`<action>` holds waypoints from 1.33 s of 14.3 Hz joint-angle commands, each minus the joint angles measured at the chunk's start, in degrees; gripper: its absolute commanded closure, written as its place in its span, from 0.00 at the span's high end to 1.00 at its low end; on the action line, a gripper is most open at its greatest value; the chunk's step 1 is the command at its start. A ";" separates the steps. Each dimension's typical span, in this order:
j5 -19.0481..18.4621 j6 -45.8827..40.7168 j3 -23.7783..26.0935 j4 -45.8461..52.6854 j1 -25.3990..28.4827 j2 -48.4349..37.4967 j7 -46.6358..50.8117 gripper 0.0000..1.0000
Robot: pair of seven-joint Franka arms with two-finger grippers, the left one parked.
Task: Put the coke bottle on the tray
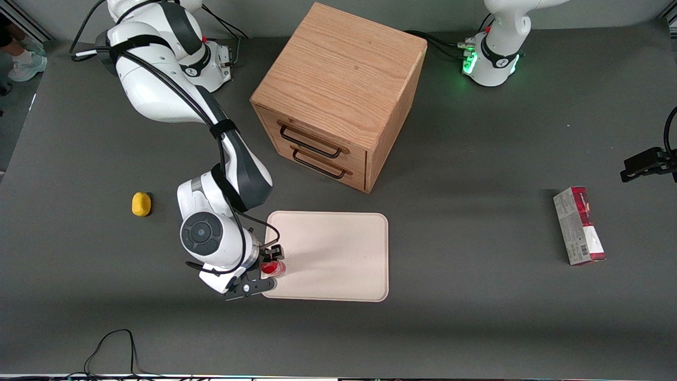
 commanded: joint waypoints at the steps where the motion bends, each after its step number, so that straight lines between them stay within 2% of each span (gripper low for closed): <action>1: -0.45 -2.61 0.04 1.00 0.07 -2.41 1.36 1.00; 5: -0.45 -14.37 -0.05 -0.31 0.07 -10.13 2.85 1.00; 8: -1.58 -19.84 -1.28 -6.87 0.25 -20.05 2.15 1.00; 11: -1.33 -18.63 -3.73 -18.74 0.25 -31.48 2.59 1.00; 15: -0.71 -14.68 -10.50 -31.40 0.25 -42.82 1.19 1.00; 17: -0.71 -12.56 -13.13 -37.20 0.25 -47.49 -0.48 1.00; 19: -0.62 -12.46 -15.07 -38.64 0.25 -49.26 -1.98 1.00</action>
